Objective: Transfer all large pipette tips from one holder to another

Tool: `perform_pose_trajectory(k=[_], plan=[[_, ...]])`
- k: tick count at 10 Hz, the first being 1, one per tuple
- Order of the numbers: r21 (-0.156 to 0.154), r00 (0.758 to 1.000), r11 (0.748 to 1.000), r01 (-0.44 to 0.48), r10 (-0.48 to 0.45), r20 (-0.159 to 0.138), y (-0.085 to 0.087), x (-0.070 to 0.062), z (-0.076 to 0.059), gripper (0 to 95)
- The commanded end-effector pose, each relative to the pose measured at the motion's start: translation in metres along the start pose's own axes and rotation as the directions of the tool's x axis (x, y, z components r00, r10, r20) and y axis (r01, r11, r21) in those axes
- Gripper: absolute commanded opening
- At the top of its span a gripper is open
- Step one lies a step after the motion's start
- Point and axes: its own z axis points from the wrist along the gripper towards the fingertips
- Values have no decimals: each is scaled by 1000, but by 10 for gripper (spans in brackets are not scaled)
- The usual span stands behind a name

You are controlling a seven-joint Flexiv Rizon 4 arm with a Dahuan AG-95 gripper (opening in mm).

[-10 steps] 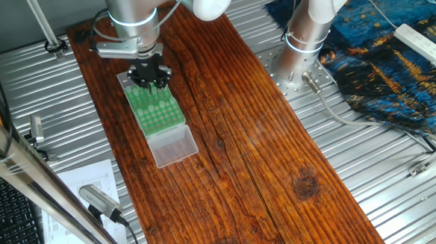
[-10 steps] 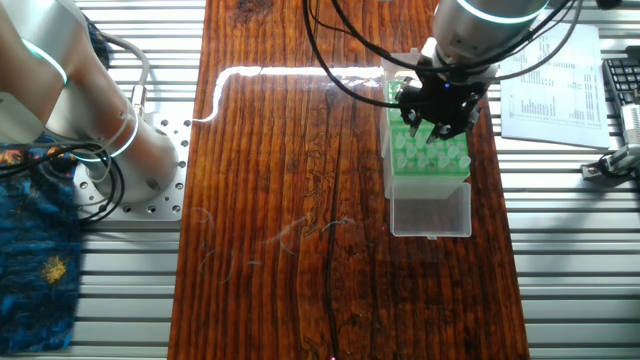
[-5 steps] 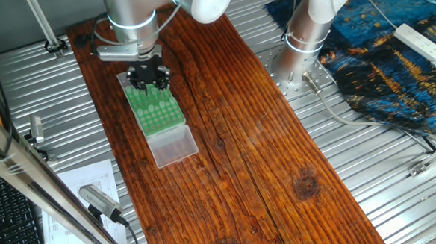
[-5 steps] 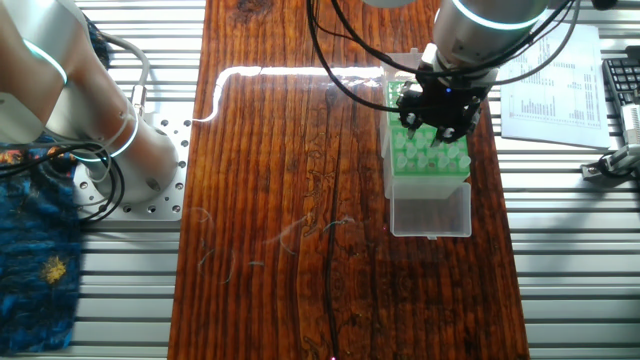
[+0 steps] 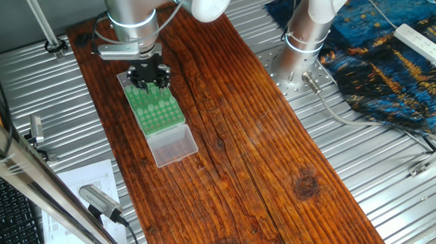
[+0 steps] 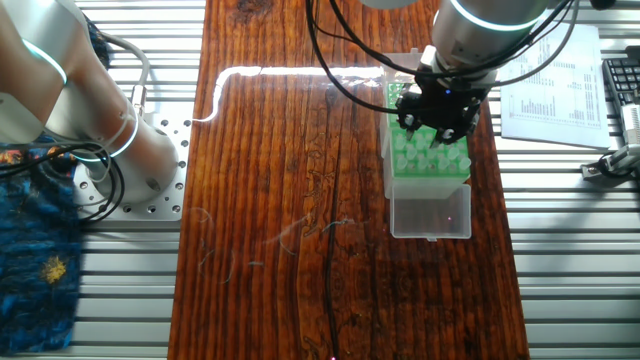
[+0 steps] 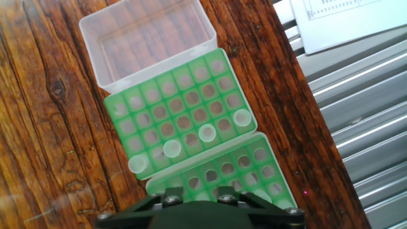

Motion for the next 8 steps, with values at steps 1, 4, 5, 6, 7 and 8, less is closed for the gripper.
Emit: perform_pose_trajectory(k=[1,4,5,6,7,8], plan=[[-1,1000,1000,2,-2,1,0,0,0,190],[-2,1000,1000,23,-23,1,0,0,0,190],[-2,1000,1000,24,-24,1,0,0,0,0],[-2,1000,1000,25,-25,1,0,0,0,0],[-2,1000,1000,30,-30,1,0,0,0,0],[-2,999,999,34,-34,1,0,0,0,0]])
